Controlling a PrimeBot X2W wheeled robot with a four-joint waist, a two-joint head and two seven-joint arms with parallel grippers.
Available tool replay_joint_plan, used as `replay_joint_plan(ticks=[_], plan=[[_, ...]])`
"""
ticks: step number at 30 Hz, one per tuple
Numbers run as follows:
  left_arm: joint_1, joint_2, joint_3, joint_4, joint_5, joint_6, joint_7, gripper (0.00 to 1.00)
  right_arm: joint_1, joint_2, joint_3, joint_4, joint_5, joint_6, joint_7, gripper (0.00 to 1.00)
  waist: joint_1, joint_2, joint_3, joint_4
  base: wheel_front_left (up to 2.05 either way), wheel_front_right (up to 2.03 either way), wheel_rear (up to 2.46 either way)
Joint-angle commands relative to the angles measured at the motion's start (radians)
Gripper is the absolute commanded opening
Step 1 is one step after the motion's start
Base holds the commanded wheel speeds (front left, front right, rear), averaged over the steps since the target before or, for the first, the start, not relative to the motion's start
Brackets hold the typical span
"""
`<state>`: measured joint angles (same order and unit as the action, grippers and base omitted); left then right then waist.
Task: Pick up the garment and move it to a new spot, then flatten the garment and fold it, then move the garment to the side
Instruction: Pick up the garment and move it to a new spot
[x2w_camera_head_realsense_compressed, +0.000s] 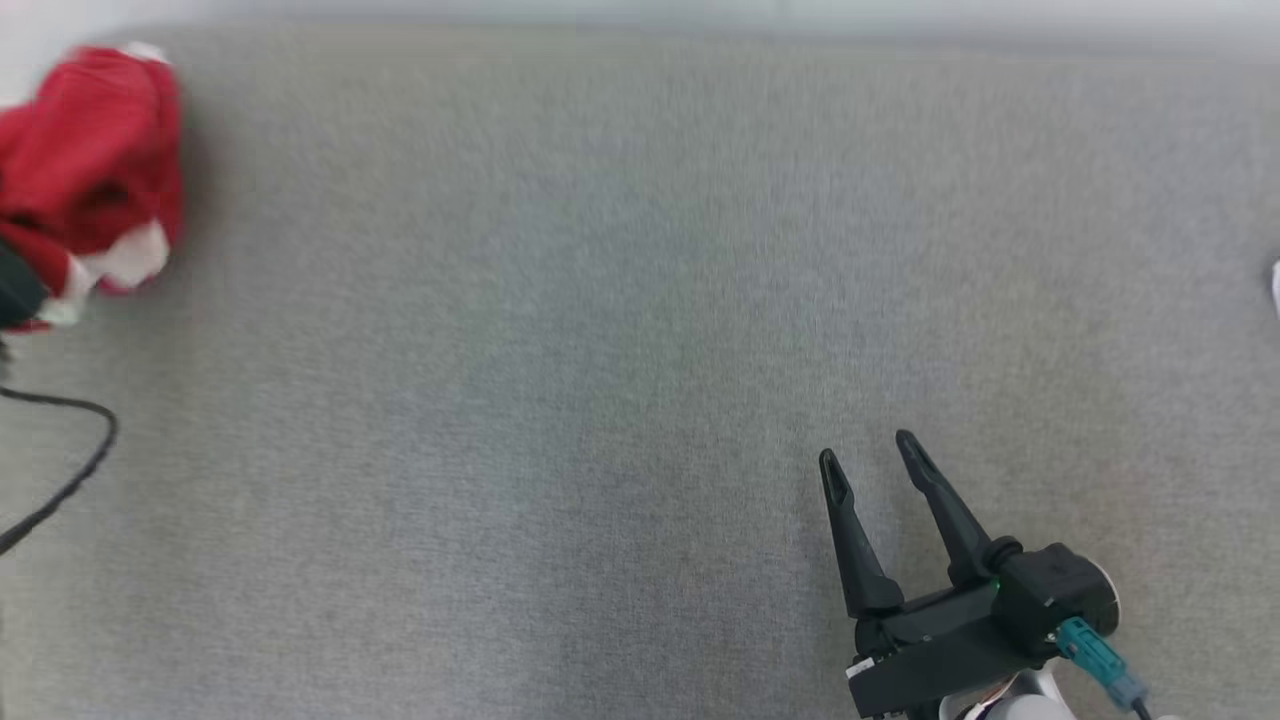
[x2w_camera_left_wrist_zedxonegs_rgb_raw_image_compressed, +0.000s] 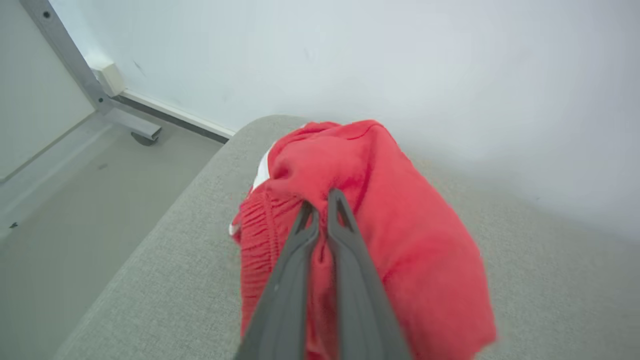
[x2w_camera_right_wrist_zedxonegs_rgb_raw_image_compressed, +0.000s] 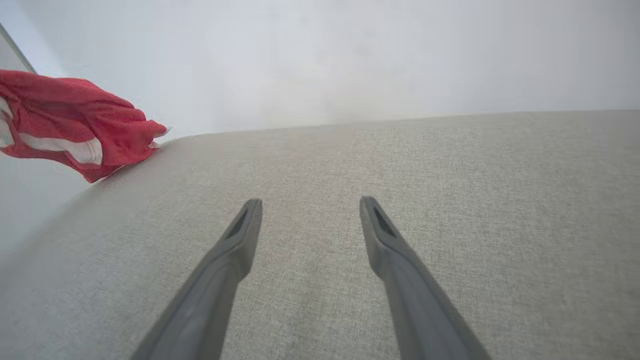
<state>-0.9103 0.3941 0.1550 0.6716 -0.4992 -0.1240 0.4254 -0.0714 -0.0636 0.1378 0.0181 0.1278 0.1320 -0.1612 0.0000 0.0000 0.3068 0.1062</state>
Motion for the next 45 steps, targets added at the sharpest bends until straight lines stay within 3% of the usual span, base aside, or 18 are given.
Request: replay_joint_plan(ticks=[1, 5, 13, 21, 26, 33, 44, 45], plan=[[0.012, 0.008, -0.006, -0.033, -0.013, -0.005, 0.011, 0.0, -0.005, 0.009, 0.001, 0.014, 0.008, -0.002, -0.013, 1.0, 0.0, 0.0, -0.082, 0.004, 0.0, 0.0, 0.0], [0.043, 0.003, -0.033, -0.167, -0.033, -0.007, 0.07, 0.0, 0.003, 0.013, -0.015, 0.065, 0.029, -0.002, -0.042, 1.0, 0.0, 0.0, -0.151, -0.015, 0.0, 0.0, 0.0], [0.122, -0.065, -0.09, -0.502, -0.087, 0.005, 0.186, 0.0, 0.026, 0.015, -0.031, 0.131, 0.072, -0.002, -0.08, 1.0, 0.0, 0.0, -0.257, -0.105, 0.0, 0.0, 0.0], [0.182, -0.163, -0.156, -0.674, -0.129, 0.008, 0.201, 0.0, 0.032, 0.015, -0.031, 0.145, 0.082, -0.002, -0.092, 1.0, 0.0, 0.0, -0.287, -0.21, 0.0, 0.0, 0.0], [0.266, -0.228, -0.198, -0.742, -0.116, 0.019, 0.151, 0.0, 0.035, 0.015, -0.04, 0.145, 0.079, -0.002, -0.095, 1.0, 0.0, 0.0, -0.285, -0.294, 0.0, 0.0, 0.0], [0.451, -0.323, -0.242, -0.695, -0.215, 0.036, 0.074, 0.0, 0.047, 0.015, -0.052, 0.142, 0.085, -0.002, -0.095, 1.0, 0.0, 0.0, -0.268, -0.385, 0.0, 0.0, 0.0], [0.528, -0.341, -0.401, -0.329, -0.143, 0.041, -0.094, 0.0, 0.031, 0.015, -0.034, 0.136, 0.088, -0.002, -0.093, 1.0, 0.0, 0.0, -0.236, -0.439, 0.0, 0.0, 0.0], [0.519, -0.341, -0.414, -0.305, -0.13, 0.039, -0.112, 0.15, 0.033, 0.015, -0.036, 0.137, 0.087, -0.002, -0.093, 1.0, 0.0, 0.0, -0.234, -0.436, 0.0, 0.0, 0.0]])
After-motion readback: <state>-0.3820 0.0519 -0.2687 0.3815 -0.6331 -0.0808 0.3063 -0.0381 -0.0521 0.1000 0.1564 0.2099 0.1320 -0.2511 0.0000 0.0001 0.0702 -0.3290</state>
